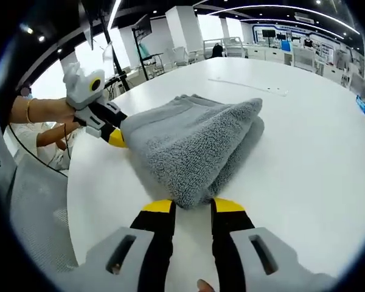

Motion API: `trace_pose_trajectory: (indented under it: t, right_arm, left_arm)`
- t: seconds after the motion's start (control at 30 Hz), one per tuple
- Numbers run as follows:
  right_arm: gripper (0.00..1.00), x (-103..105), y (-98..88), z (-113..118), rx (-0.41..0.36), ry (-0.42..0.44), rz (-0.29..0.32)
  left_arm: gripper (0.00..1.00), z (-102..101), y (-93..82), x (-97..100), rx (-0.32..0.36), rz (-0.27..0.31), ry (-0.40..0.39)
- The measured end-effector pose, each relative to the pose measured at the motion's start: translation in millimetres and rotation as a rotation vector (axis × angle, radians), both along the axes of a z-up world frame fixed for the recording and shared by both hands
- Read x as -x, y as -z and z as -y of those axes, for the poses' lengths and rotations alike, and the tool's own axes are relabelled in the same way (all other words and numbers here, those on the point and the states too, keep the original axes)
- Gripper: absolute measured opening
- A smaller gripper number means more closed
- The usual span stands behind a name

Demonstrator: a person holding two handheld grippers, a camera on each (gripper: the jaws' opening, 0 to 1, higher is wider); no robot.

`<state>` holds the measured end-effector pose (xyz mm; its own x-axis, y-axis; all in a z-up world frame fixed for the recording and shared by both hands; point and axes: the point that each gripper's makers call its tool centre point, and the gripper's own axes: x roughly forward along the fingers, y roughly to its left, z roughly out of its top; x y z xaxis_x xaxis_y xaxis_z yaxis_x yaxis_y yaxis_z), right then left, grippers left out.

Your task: Fold the towel on the table until its edges align and the towel forms a compact rectangular stack.

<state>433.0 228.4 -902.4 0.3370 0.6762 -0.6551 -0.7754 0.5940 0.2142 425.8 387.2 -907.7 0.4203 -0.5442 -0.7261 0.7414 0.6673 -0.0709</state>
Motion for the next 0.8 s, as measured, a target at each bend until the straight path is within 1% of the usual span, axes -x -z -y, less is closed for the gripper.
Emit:
trace_pose_trajectory:
  t: [0.17, 0.23, 0.37, 0.53, 0.63, 0.73, 0.8]
  right_arm:
    - [0.22, -15.8, 0.5, -1.4, -0.008, 0.026, 0.003]
    - [0.22, -20.1, 0.2, -1.3, -0.011, 0.037, 0.005]
    - [0.22, -24.3, -2.3, -1.1, -0.010, 0.042, 0.011]
    - [0.22, -23.1, -4.5, -0.3, -0.008, 0.034, 0.017]
    - [0.21, -20.2, -7.9, 2.3, -0.015, 0.036, 0.024]
    - [0.23, -17.4, -11.5, 5.4, -0.019, 0.041, 0.027]
    - [0.25, -12.6, -14.3, 6.3, -0.026, 0.038, 0.023]
  left_arm:
    - [0.17, -1.4, 0.3, -18.7, 0.011, -0.002, -0.039]
    - [0.17, -1.5, -0.1, -22.5, 0.028, -0.009, -0.061]
    - [0.17, -0.9, -1.1, -25.5, 0.037, -0.009, -0.076]
    - [0.19, -2.6, -1.4, -24.2, 0.034, -0.015, -0.089]
    - [0.24, -4.3, -3.9, -19.6, 0.032, -0.015, -0.091]
    - [0.27, -6.6, -9.6, -14.0, 0.021, -0.010, -0.085]
    - [0.29, -6.8, -16.4, -11.7, 0.038, -0.001, -0.100]
